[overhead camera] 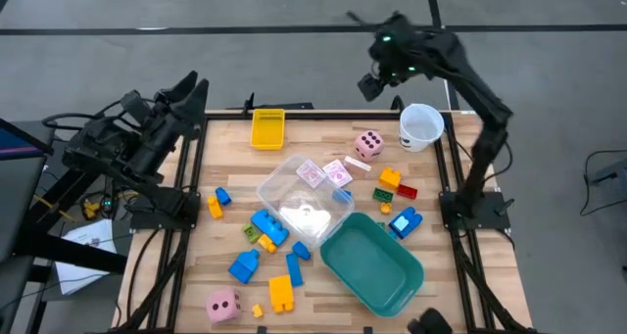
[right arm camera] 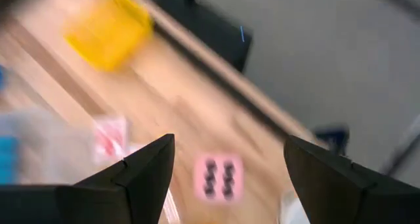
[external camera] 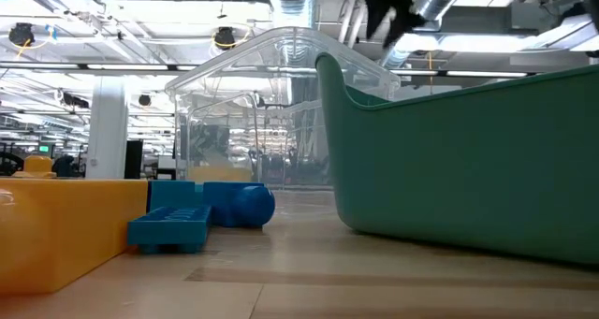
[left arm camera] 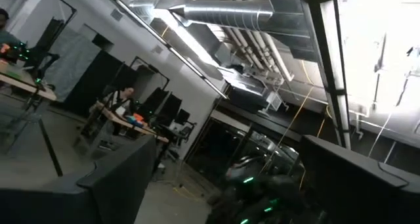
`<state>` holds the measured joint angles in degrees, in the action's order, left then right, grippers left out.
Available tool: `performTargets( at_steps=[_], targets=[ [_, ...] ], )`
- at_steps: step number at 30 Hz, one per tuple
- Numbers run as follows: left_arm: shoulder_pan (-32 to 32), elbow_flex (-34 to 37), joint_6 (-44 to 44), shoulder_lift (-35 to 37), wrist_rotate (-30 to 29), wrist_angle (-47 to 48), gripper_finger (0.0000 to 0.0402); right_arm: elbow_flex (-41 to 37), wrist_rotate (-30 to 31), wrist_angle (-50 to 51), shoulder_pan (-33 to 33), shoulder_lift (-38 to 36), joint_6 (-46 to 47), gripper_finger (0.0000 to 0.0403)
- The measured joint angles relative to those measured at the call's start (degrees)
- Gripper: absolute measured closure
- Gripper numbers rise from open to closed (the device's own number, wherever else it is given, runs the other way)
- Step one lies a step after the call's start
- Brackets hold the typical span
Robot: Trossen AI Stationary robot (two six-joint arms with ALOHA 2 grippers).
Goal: Pick & Place Toys
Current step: Put the pink die into the green bin
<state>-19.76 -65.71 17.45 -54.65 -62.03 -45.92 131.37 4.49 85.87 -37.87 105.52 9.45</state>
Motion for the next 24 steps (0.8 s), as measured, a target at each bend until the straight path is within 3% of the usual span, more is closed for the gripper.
performTargets(
  at_steps=[3, 11, 24],
  targets=[
    [0.3, 0.0, -0.2, -0.8, 0.0, 0.0, 0.0027, -0.6, 0.0, 4.4, -1.6, 4.8, 0.0, 0.0126],
    [1.5, 0.0, 0.2, -2.7, 0.1, 0.1, 0.0027, -8.5, -2.3, -0.5, -2.7, 9.1, -1.6, 0.0126],
    [4.4, 0.0, -0.3, -3.3, 0.1, 0.0, 0.0027, -34.9, -4.9, -16.0, -1.6, 2.8, 1.0, 0.0126]
  ],
)
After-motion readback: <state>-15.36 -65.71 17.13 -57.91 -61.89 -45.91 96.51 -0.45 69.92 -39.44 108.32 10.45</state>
